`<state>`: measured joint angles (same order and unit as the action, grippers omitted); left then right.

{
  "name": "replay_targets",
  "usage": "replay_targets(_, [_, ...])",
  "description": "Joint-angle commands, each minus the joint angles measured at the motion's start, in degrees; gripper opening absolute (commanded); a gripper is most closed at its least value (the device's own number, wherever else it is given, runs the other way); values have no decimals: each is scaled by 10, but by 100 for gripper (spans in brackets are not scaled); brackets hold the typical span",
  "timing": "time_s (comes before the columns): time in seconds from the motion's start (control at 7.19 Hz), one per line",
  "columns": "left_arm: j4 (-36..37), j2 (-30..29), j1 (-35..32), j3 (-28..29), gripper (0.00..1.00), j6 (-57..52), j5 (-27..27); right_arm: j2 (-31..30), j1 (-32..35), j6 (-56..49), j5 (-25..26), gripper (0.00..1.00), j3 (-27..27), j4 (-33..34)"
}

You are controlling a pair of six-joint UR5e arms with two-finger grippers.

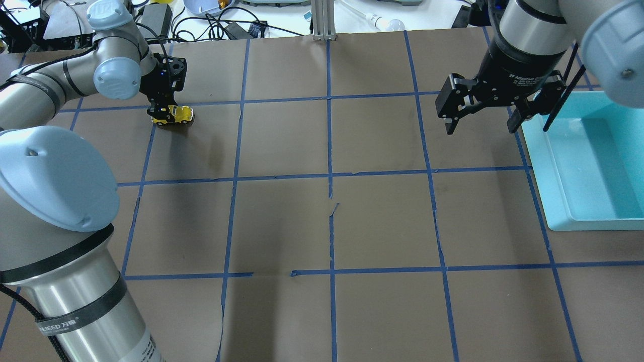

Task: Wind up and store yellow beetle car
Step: 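Close the left gripper on the yellow car and pull it backward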

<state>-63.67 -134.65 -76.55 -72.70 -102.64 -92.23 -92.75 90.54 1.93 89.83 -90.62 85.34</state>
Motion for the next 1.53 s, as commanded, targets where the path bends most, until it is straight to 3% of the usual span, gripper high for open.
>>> replay_targets(0.0, [0, 1, 10, -2, 0, -12, 3, -1, 1, 0, 0, 100, 0, 0])
replay_targets(1.39, [-3, 1, 49, 5, 0, -52, 3, 0, 1, 0, 0, 100, 0, 0])
